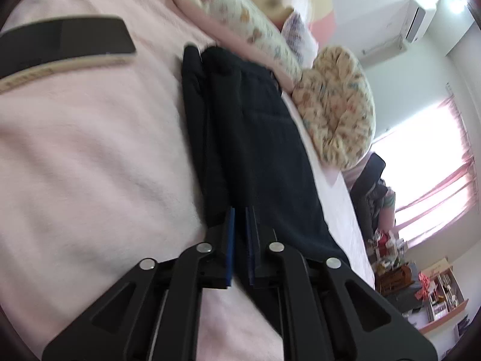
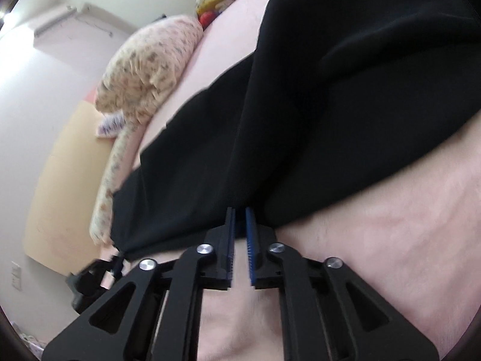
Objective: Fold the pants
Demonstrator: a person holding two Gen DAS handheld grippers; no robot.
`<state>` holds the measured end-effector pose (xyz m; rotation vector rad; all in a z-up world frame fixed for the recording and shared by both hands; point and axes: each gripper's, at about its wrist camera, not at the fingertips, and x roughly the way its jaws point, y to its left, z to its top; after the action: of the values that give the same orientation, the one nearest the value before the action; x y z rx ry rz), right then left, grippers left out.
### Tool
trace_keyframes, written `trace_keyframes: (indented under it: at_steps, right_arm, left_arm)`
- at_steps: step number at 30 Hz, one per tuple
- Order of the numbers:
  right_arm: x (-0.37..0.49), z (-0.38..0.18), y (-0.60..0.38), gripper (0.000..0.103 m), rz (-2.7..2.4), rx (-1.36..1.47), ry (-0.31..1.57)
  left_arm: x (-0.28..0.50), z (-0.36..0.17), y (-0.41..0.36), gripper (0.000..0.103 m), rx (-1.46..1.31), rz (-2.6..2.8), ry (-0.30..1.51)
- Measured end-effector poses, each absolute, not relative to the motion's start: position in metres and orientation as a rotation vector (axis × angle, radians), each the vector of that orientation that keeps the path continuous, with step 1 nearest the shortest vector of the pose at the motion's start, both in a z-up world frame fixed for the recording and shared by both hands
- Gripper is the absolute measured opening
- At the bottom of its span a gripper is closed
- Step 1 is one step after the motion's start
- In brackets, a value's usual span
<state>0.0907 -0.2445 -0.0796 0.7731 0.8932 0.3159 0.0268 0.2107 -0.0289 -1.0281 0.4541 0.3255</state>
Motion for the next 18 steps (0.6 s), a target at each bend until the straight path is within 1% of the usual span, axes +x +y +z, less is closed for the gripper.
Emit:
trace_keyframes:
  at_steps: [1,2,3,4,5,6,7,8,11,13,15,18]
  right_arm:
    - [0.086,-0.075,-0.244,0.020,0.327,0.748,0.899]
    - [0.082,-0.069,-0.245,0.032,0.336,0.738,0.895]
    - [0.075,-0.064,-0.249,0.041,0.343,0.737,0.883]
    - [0.073,-0.062,-0.253,0.052,0.344,0.743,0.874]
    - [0.064,-0.056,-0.265,0.052,0.346,0.766,0.835]
    - [0.066,-0.049,-0.271,0.052,0.333,0.786,0.810]
    - [0.060,-0.046,-0.286,0.052,0.305,0.825,0.782]
    - [0.068,-0.038,-0.292,0.052,0.280,0.867,0.762]
    - [0.073,-0.045,-0.341,0.050,0.193,1.091,0.726]
    - [0.083,-0.055,-0.362,0.045,0.172,1.220,0.718]
    - [0.092,-0.063,-0.368,0.043,0.146,1.276,0.724]
    - [0.109,-0.071,-0.373,0.042,0.067,1.309,0.741]
  left_arm:
    - [0.021,-0.025,0.209,0.043,-1.019,0.333,0.420]
    - [0.016,-0.021,0.207,0.052,-1.012,0.339,0.382]
    - [0.013,-0.015,0.207,0.062,-1.008,0.320,0.340]
    - [0.013,-0.011,0.206,0.062,-1.002,0.293,0.316]
    - [0.013,-0.007,0.204,0.064,-0.992,0.264,0.292]
    - [0.017,-0.001,0.202,0.078,-0.969,0.199,0.269]
    - [0.026,0.002,0.199,0.086,-0.948,0.143,0.280]
    - [0.037,0.004,0.196,0.086,-0.930,0.084,0.315]
    - [0.061,0.000,0.186,0.088,-0.937,-0.043,0.402]
    - [0.072,-0.007,0.180,0.090,-0.950,-0.075,0.481]
    - [0.079,-0.012,0.177,0.090,-0.929,-0.059,0.541]
    - [0.081,-0.011,0.177,0.090,-0.877,-0.023,0.549]
